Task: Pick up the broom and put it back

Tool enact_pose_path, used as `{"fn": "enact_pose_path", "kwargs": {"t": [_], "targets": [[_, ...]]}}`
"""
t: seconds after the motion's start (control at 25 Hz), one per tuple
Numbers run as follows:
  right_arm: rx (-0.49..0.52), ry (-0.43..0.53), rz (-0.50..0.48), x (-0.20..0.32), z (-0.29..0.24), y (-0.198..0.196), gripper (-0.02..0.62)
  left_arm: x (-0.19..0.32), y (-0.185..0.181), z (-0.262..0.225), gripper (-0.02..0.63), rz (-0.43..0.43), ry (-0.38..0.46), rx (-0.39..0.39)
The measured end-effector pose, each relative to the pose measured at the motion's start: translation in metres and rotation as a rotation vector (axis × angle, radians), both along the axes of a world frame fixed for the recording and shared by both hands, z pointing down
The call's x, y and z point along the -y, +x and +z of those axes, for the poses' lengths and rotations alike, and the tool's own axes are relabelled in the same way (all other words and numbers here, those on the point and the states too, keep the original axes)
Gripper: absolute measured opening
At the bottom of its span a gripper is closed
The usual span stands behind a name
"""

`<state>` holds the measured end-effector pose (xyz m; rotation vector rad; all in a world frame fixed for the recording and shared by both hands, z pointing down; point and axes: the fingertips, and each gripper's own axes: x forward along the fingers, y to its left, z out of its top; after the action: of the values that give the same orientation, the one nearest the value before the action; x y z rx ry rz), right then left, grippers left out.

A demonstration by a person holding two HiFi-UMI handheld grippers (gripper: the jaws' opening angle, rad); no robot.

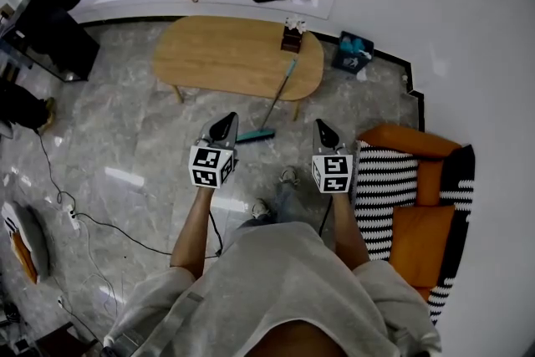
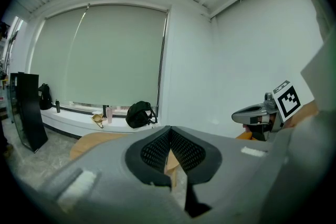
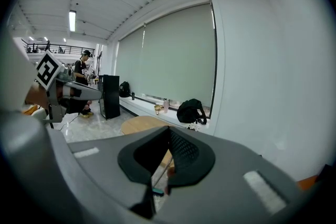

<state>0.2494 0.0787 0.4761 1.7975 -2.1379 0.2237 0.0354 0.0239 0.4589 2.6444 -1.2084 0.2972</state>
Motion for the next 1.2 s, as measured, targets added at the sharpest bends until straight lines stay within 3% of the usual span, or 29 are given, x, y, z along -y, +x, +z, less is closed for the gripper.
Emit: {"fn": "enact_pose_path", "kwargs": {"t": [0.36,0.72,1.2], "targets": [[0.022,-0.017,-0.05,0.065,0.014,0.014,0.0,0.053,0.016,0.01,-0.003,-0.042,-0.017,0.018],[0.056,-0.027,-0.097,0.141,0.018,0.051,0.0,0.117,0.049,0.007,-0.003,-0.106,-0.023,0.042],[0.129,-0.088,-0.171,0.205,0.052,0.078,0.0,0.152,0.061,0.03,-0.003,-0.223,-0.098,0.095]]}}
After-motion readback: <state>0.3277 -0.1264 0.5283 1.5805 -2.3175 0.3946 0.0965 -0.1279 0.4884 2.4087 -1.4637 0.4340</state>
